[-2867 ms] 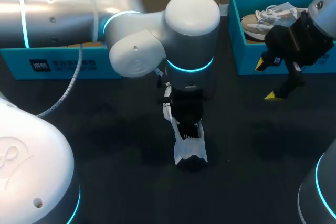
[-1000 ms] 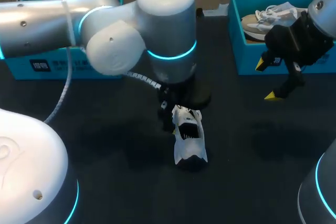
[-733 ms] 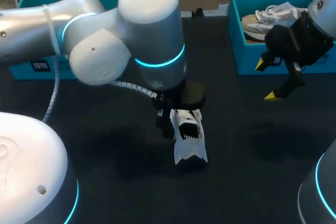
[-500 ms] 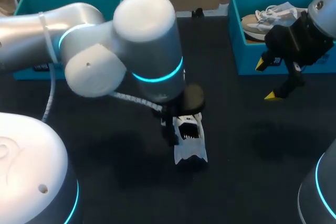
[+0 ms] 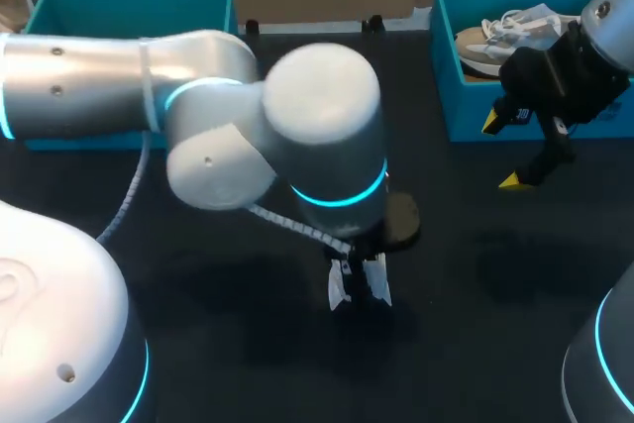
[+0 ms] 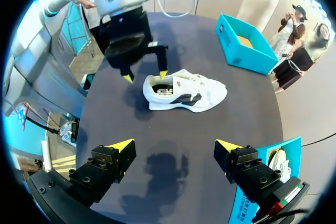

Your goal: Take the shoe out of the shoebox, open the shoe tongue, remove and reinsert the insole, then place the shoe into the shoebox

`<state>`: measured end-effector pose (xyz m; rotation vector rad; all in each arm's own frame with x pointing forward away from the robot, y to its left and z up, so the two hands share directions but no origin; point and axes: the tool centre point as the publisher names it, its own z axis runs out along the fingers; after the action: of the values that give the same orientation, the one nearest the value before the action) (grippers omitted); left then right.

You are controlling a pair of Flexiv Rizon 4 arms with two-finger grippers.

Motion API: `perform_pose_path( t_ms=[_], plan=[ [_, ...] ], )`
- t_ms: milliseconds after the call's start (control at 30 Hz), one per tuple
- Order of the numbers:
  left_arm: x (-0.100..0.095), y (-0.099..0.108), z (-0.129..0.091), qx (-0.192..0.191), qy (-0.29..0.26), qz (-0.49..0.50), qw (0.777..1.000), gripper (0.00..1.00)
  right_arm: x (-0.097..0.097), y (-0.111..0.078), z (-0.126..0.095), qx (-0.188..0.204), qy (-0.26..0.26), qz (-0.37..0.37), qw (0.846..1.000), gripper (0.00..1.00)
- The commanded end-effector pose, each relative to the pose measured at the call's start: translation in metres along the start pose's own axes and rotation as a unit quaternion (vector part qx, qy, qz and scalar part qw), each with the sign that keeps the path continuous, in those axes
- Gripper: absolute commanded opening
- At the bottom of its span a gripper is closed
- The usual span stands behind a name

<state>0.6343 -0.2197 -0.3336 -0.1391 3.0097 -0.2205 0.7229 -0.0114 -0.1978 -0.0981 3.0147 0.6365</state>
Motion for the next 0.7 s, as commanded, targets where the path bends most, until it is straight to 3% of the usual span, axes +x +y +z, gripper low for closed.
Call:
perform_pose_path(
  t_ms=[33, 533, 600, 633, 700],
  plan=[
    [0.008, -0.009, 0.026, -0.001, 0.001, 0.006, 1.000, 0.93, -0.001, 0.000, 0.001, 0.001, 0.001, 0.001, 1.000, 1.00],
    [0.008, -0.004, 0.058, -0.015, 0.008, 0.018, 1.000, 0.91, -0.001, 0.000, 0.001, 0.001, 0.001, 0.001, 1.000, 1.00],
    [0.008, -0.003, 0.059, -0.017, 0.009, 0.017, 1.000, 0.78, -0.001, 0.000, 0.001, 0.001, 0.001, 0.001, 1.000, 1.00],
    [0.007, -0.002, 0.060, -0.022, 0.009, 0.012, 1.000, 0.51, -0.001, 0.000, 0.001, 0.001, 0.001, 0.001, 1.000, 1.00],
    [0.007, -0.001, 0.061, -0.028, 0.011, 0.009, 1.000, 0.38, -0.001, 0.000, 0.001, 0.001, 0.001, 0.001, 1.000, 1.00]
  ],
)
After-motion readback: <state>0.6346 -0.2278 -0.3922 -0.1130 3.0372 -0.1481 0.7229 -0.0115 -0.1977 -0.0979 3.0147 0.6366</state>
